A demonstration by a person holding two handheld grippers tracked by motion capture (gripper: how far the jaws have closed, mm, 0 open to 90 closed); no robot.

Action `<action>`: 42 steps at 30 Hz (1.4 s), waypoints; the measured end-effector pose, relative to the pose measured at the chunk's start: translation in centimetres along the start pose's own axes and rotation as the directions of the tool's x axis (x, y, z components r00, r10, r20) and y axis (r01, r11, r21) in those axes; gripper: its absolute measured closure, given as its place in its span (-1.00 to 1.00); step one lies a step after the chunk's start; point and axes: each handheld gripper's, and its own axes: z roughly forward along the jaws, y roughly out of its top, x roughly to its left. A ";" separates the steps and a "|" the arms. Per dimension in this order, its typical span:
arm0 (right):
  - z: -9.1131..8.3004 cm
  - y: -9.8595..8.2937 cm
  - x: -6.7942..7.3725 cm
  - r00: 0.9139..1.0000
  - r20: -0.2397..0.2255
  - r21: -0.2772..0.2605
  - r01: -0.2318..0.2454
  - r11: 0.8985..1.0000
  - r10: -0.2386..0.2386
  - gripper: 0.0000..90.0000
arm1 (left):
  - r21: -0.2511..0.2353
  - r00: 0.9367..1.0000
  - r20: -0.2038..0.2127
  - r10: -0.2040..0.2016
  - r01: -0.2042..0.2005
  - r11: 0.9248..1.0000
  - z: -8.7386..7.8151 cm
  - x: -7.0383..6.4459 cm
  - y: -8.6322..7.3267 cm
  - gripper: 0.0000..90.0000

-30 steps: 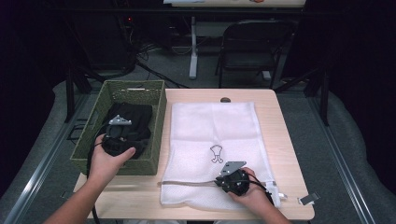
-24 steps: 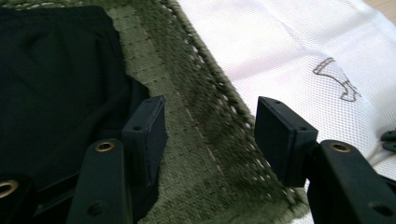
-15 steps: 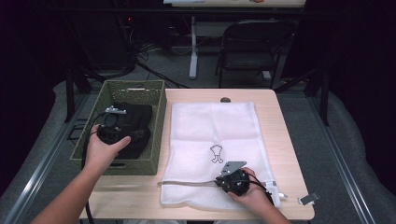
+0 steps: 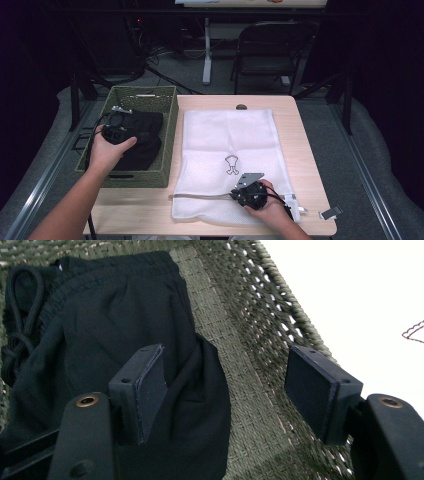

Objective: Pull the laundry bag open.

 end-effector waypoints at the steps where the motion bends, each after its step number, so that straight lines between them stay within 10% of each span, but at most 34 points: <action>1: 0.0 0.0 0.0 1.000 0.000 0.000 -0.001 1.000 0.001 0.84 | 0.001 1.000 -0.002 -0.004 0.004 1.000 0.1 0.2 0.0 -0.27; 42: 0.0 0.0 0.0 1.000 -0.007 0.000 -0.004 1.000 0.004 0.79 | 0.196 0.993 -0.110 -0.036 0.057 0.979 5.4 4.3 0.3 -0.67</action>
